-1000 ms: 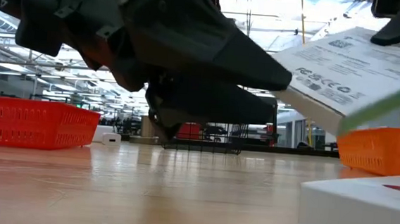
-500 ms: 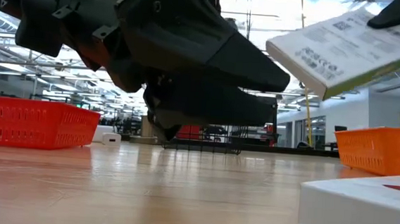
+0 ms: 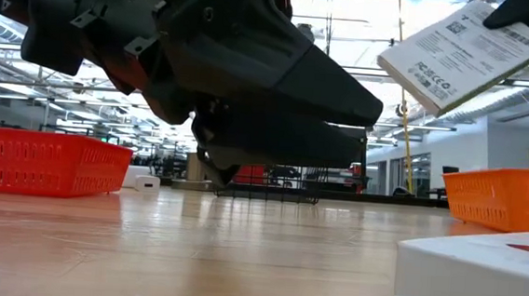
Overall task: Pick and place items into bin
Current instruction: Put the top card reader box into the orange bin
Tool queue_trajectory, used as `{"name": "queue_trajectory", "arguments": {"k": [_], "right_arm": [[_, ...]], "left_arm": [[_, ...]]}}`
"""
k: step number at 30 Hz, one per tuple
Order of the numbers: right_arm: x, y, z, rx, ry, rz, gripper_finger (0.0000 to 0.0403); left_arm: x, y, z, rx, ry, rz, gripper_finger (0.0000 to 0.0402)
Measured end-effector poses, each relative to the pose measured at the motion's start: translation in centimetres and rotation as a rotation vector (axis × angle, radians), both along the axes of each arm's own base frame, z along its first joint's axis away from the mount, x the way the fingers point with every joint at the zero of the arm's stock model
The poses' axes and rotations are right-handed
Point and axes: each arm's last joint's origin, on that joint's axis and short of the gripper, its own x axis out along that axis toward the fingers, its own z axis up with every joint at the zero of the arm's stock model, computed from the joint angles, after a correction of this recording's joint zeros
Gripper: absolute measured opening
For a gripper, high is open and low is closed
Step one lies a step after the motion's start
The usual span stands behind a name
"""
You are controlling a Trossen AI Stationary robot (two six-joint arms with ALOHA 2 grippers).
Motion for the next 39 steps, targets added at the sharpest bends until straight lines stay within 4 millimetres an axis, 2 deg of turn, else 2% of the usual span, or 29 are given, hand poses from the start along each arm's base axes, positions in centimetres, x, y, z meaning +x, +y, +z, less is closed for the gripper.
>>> {"name": "queue_trajectory", "arguments": {"k": [4,12,18,25,31,39], "right_arm": [[-0.8,-1.2,0.6,-0.082,0.131,-0.054,0.0046],[-1.8,-3.2,-0.9,-0.174,0.477,-0.234,0.0046],[-0.7,-2.8,-2.2,-0.259,0.593,-0.264,0.0045],[1.1,-1.8,-4.8,-0.352,0.865,-0.212,0.0046],[2.0,-1.0,-6.5,-0.390,0.976,-0.169,0.0085],[3.1,-0.1,-6.9,-0.298,0.873,-0.075,0.0124]], "left_arm": [[0.0,0.0,0.0,0.003,-0.001,0.001,0.0147],[0.0,0.0,0.0,0.013,-0.006,-0.003,0.0147],[0.0,0.0,0.0,0.013,-0.007,-0.003,0.0147],[0.0,0.0,0.0,0.002,-0.002,0.003,0.0147],[0.1,0.1,0.0,0.002,-0.002,0.006,0.0147],[0.1,0.2,0.0,0.001,-0.002,0.008,0.0147]]}}
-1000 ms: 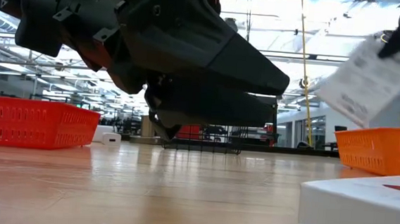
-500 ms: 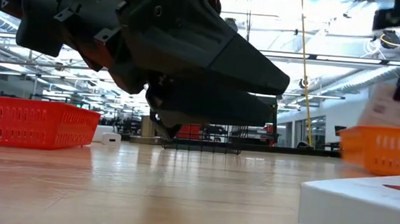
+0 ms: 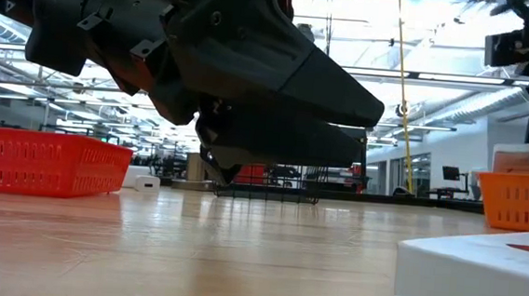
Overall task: Pick and place items into bin
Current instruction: Put the top card reader box into the orange bin, then adjust the orange bin
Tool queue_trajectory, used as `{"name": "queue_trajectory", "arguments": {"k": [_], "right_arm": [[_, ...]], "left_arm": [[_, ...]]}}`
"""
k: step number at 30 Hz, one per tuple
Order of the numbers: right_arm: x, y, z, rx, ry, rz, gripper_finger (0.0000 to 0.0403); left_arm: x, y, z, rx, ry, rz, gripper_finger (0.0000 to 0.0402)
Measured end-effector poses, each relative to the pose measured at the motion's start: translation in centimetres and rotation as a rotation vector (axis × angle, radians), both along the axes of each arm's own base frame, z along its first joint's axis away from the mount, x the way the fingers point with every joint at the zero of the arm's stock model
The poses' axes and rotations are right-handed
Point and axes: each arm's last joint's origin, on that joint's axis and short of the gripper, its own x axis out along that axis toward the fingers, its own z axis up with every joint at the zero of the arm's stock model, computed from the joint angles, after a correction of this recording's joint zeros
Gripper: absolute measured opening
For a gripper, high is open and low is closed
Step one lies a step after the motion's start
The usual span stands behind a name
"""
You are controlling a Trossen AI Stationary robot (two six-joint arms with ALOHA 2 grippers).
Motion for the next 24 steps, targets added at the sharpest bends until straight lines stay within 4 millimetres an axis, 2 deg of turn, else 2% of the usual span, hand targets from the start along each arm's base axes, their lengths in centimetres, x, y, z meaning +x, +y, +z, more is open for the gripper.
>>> {"name": "queue_trajectory", "arguments": {"k": [13,18,24], "right_arm": [[-1.2,-0.9,2.7,0.123,-0.180,-0.065,0.0221],[-1.2,-1.2,2.8,0.101,-0.202,-0.079,0.0225],[-0.1,-1.3,1.4,0.139,-0.176,-0.071,0.0218]], "left_arm": [[0.0,0.0,0.0,-0.005,0.002,0.002,0.0147],[0.0,0.0,0.0,-0.005,0.002,0.002,0.0147],[0.0,0.0,0.0,-0.005,0.002,0.002,0.0147]]}}
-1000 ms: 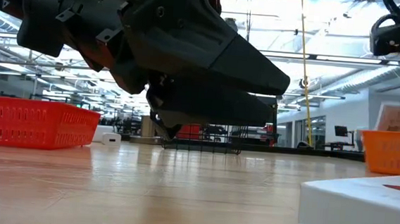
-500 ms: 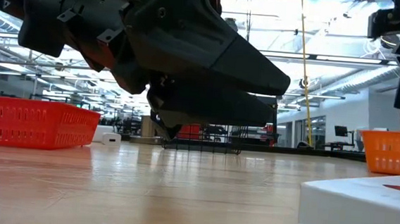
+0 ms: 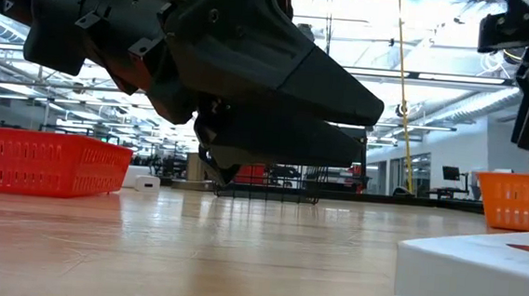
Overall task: Pick and place items into bin
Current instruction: Adjust the orange bin
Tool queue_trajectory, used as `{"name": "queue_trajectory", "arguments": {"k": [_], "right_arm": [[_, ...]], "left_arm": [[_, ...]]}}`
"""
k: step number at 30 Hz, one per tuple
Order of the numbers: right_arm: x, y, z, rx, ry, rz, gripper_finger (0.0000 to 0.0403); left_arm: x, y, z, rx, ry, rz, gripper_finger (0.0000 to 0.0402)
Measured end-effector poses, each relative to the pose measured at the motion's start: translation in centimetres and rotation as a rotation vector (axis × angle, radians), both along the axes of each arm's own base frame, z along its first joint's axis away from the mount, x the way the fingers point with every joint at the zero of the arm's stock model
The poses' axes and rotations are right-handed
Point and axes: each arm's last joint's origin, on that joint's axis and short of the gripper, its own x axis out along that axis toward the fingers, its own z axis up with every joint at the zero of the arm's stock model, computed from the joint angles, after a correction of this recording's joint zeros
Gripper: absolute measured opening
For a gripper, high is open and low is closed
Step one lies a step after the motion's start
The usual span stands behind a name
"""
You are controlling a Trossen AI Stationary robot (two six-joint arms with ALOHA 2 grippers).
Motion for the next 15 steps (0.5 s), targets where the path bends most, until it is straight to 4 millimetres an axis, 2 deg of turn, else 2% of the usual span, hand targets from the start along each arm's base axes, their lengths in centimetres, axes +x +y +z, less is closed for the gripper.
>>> {"name": "queue_trajectory", "arguments": {"k": [6,15], "right_arm": [[1.0,-0.1,-1.4,0.078,-0.047,0.048,0.0218],[0.3,-1.2,-4.0,0.085,-0.001,0.019,0.0212]], "left_arm": [[0.0,0.0,0.0,0.000,0.000,0.000,0.0147],[0.0,0.0,0.0,-0.001,0.000,0.000,0.0147]]}}
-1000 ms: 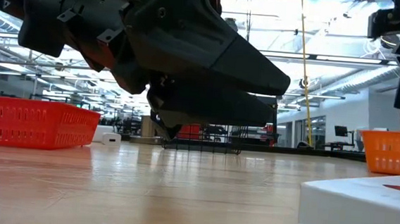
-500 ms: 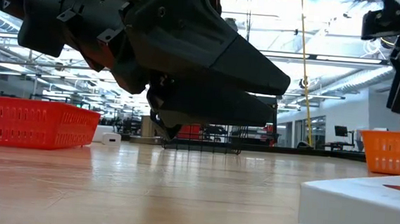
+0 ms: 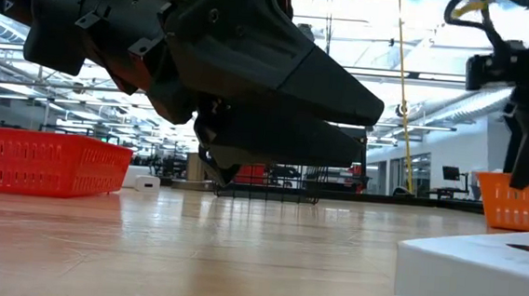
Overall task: Pick and place items into bin
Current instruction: Adjust the orange bin
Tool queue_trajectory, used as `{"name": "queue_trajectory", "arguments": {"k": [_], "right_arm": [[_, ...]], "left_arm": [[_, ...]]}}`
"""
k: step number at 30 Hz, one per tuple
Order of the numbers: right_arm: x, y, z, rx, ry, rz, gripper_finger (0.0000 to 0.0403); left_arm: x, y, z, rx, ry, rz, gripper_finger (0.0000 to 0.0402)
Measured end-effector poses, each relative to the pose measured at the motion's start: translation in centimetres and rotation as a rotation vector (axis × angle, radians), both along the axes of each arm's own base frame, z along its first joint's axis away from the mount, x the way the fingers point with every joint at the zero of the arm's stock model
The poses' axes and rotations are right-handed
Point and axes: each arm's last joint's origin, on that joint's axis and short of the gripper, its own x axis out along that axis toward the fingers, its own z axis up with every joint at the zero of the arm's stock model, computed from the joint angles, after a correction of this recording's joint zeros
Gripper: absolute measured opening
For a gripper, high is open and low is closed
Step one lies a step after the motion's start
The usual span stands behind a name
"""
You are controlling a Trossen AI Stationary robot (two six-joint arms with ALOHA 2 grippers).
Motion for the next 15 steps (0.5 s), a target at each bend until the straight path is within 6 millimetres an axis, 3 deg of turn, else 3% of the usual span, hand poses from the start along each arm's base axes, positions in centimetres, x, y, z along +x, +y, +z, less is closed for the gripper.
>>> {"name": "queue_trajectory", "arguments": {"k": [7,15], "right_arm": [[0.43,0.42,-0.98,0.045,-0.038,0.139,0.0169],[0.51,0.64,-1.01,0.070,-0.007,0.252,0.0044]], "left_arm": [[0.00,0.00,0.00,0.004,-0.001,-0.002,0.0147],[0.00,0.00,0.00,0.004,-0.002,-0.001,0.0147]]}}
